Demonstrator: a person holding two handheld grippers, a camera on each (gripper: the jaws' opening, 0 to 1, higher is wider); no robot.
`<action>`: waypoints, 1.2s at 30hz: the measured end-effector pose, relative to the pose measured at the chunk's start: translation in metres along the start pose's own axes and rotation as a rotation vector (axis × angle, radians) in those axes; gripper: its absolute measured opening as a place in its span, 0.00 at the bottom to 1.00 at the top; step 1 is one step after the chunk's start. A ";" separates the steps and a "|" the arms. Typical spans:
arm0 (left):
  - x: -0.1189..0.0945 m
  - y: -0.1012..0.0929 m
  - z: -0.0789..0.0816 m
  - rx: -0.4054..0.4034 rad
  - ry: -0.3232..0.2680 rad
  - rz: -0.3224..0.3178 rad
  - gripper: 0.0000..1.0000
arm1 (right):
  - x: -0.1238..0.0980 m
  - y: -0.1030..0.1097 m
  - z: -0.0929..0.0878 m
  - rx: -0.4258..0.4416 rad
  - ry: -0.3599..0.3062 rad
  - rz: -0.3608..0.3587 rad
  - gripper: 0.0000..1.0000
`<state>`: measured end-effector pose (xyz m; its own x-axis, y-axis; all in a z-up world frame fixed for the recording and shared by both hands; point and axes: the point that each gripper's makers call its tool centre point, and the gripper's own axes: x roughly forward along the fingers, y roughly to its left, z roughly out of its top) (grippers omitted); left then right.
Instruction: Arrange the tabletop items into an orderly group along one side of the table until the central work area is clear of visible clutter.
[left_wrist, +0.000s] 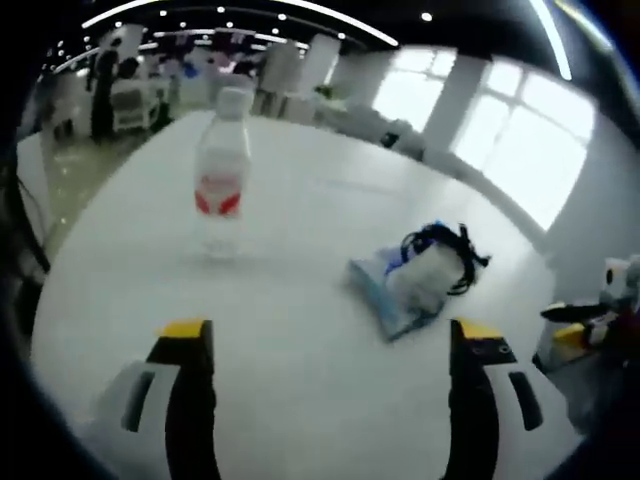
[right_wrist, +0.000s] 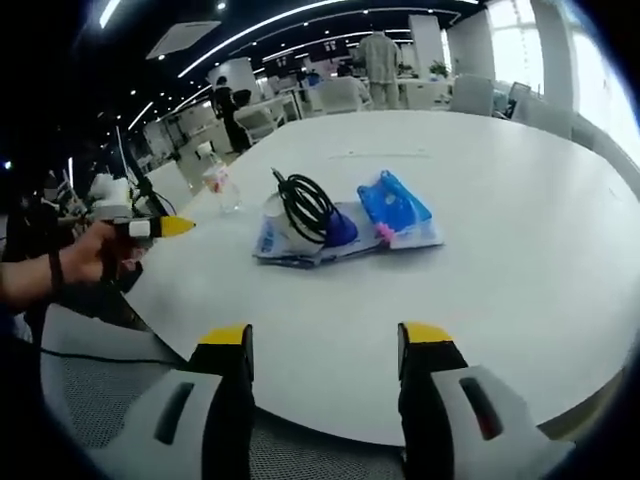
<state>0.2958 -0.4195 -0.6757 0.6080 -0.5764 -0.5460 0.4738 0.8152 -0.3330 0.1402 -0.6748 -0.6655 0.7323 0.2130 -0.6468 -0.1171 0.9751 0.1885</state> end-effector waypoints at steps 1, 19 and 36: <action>-0.002 -0.002 -0.001 -0.001 0.000 0.000 0.87 | 0.000 0.000 0.001 0.005 -0.004 0.004 0.57; -0.015 -0.032 -0.017 0.072 0.023 -0.008 0.97 | -0.001 0.009 0.003 0.028 -0.026 0.049 0.58; -0.040 -0.034 -0.031 0.160 0.085 0.030 0.96 | 0.004 0.016 -0.003 0.013 0.006 0.077 0.57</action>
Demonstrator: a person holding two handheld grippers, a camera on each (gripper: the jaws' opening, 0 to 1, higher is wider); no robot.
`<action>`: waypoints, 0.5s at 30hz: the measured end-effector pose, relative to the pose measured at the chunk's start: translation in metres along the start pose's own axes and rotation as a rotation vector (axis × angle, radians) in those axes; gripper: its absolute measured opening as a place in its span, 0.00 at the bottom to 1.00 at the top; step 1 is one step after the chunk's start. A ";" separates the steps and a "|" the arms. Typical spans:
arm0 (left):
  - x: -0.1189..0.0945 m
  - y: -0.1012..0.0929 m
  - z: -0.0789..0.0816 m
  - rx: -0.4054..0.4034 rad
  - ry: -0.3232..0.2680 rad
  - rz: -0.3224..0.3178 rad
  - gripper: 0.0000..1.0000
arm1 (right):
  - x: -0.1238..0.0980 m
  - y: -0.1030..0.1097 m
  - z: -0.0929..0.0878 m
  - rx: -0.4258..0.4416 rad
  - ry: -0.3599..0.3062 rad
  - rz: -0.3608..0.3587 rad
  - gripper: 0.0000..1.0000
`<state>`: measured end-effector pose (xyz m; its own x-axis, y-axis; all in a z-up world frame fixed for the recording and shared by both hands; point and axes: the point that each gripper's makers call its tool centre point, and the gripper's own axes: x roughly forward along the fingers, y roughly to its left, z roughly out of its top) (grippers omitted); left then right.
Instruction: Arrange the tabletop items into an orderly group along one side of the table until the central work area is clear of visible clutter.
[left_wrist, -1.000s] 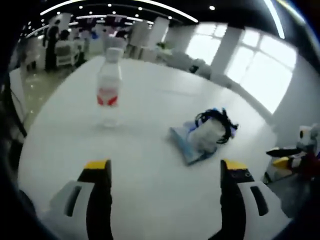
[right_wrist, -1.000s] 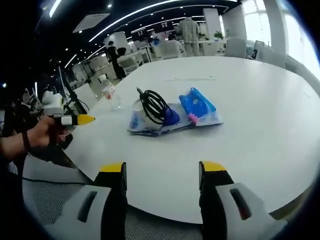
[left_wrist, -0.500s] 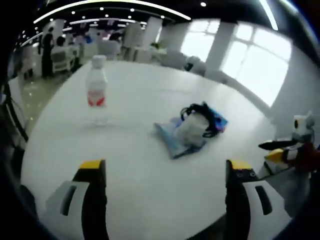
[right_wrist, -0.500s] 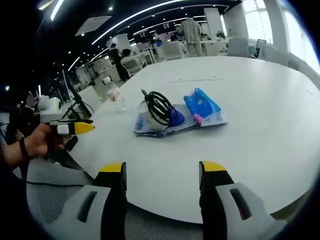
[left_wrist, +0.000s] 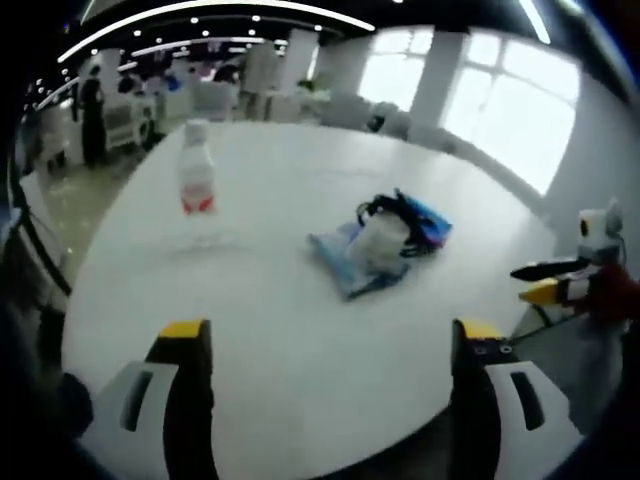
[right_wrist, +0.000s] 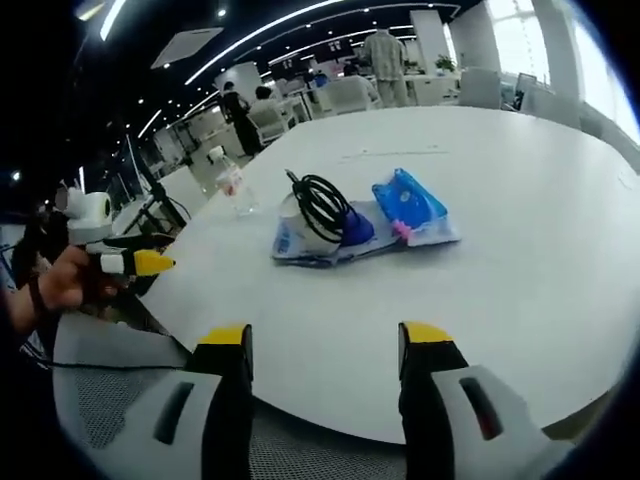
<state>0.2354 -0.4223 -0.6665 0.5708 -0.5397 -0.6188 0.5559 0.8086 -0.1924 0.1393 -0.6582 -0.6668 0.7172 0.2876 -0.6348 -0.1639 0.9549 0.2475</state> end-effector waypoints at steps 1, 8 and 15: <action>-0.002 0.000 -0.003 0.004 0.006 -0.001 0.96 | 0.000 0.002 -0.001 -0.003 0.004 0.010 0.57; -0.016 0.000 -0.005 0.015 0.020 0.011 0.95 | 0.003 -0.001 -0.006 0.024 0.030 0.019 0.58; -0.018 0.002 -0.004 -0.016 0.000 0.016 0.98 | 0.004 0.004 -0.010 0.022 0.052 0.036 0.58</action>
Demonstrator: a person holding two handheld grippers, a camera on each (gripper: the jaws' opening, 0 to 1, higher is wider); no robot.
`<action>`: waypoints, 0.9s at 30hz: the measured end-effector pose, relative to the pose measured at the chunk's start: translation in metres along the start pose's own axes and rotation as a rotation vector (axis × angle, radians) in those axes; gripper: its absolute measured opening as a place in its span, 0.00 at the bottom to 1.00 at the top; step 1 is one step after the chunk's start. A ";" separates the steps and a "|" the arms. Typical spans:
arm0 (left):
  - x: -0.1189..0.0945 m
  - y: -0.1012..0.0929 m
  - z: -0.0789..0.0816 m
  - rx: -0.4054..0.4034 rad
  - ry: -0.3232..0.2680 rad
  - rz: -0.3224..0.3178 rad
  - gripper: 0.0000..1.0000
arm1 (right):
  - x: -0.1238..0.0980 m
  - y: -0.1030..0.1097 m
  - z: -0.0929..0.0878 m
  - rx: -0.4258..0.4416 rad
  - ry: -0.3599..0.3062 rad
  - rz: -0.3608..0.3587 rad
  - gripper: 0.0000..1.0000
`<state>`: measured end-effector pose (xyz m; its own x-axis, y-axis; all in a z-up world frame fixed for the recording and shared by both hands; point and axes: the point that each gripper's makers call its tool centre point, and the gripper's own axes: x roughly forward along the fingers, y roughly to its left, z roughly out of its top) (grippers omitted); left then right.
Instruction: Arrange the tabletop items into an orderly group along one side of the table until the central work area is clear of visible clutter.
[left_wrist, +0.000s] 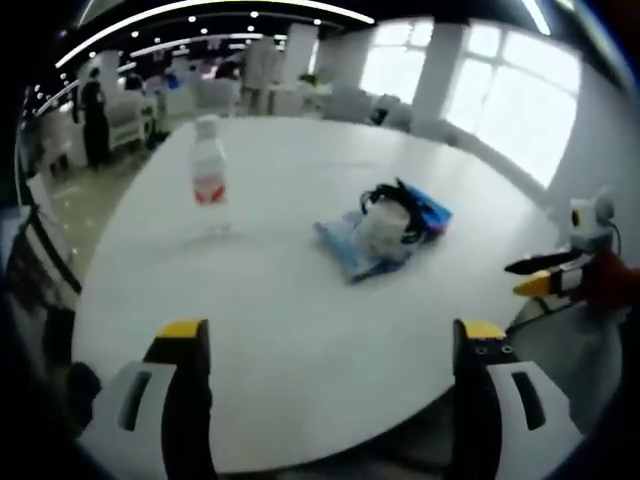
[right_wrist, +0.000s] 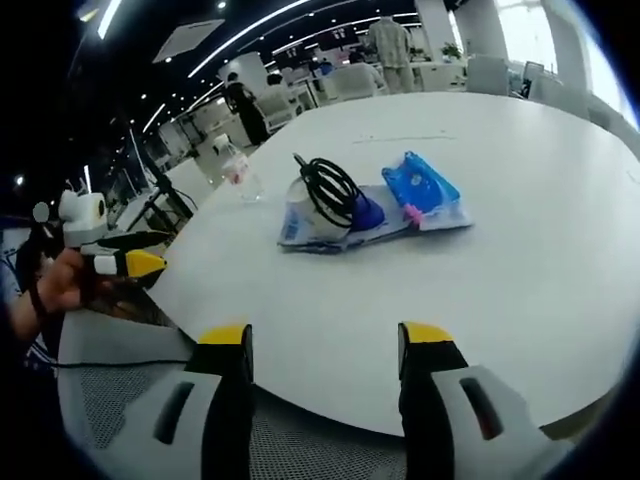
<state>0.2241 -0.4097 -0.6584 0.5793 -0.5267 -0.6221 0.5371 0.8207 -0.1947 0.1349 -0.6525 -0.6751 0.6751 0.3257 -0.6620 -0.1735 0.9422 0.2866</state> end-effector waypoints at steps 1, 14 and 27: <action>0.000 0.000 0.000 -0.001 0.000 0.001 0.99 | 0.000 0.000 0.000 -0.003 0.001 0.001 0.58; -0.008 0.005 0.008 -0.037 -0.052 0.013 0.99 | 0.004 0.002 0.006 -0.012 -0.008 0.006 0.58; -0.011 0.010 0.010 -0.076 -0.076 0.009 0.98 | 0.024 0.007 0.039 -0.137 -0.016 -0.009 0.58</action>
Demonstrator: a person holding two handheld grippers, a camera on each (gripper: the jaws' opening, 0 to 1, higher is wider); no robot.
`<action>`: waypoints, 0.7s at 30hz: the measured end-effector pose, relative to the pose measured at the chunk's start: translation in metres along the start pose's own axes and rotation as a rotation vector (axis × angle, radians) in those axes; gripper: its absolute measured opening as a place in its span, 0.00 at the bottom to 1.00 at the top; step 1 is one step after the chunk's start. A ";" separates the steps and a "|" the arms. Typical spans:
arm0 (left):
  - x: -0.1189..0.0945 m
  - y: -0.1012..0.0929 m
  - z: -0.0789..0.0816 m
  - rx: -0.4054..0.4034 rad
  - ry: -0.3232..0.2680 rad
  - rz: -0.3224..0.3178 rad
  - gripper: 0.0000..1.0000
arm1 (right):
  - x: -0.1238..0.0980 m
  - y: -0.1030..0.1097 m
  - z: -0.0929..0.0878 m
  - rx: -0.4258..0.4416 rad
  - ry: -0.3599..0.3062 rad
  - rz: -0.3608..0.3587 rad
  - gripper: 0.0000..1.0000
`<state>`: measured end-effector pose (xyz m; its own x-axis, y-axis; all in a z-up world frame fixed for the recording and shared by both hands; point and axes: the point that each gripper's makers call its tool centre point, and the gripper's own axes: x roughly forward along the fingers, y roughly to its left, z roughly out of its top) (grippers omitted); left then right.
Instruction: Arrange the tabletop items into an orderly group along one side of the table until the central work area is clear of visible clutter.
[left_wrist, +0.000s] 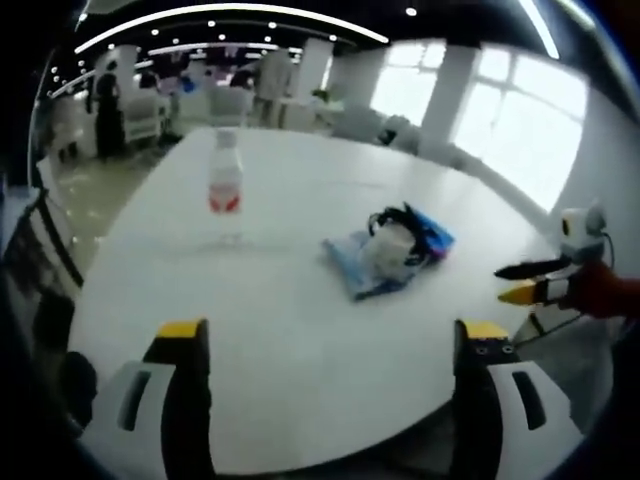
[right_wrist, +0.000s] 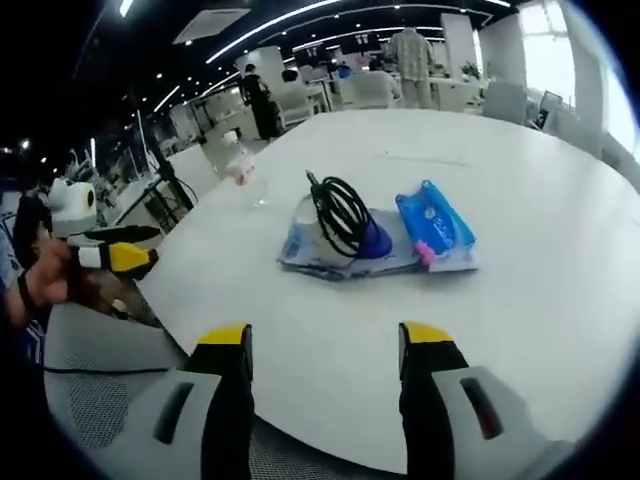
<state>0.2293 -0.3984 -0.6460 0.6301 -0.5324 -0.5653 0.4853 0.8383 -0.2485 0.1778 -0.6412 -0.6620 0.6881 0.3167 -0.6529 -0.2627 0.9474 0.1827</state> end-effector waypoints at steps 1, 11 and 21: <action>0.000 0.000 0.001 -0.003 -0.004 0.000 0.98 | 0.003 0.002 0.004 -0.015 0.000 0.003 0.58; 0.000 -0.001 -0.001 0.001 0.004 -0.005 0.98 | 0.026 0.010 0.042 -0.086 -0.024 0.032 0.57; 0.000 -0.002 0.000 -0.023 0.001 -0.012 0.98 | 0.062 -0.008 0.087 -0.138 -0.063 0.057 0.55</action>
<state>0.2287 -0.4001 -0.6453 0.6234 -0.5423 -0.5632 0.4790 0.8343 -0.2731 0.2818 -0.6255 -0.6402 0.7097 0.3759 -0.5958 -0.3896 0.9141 0.1126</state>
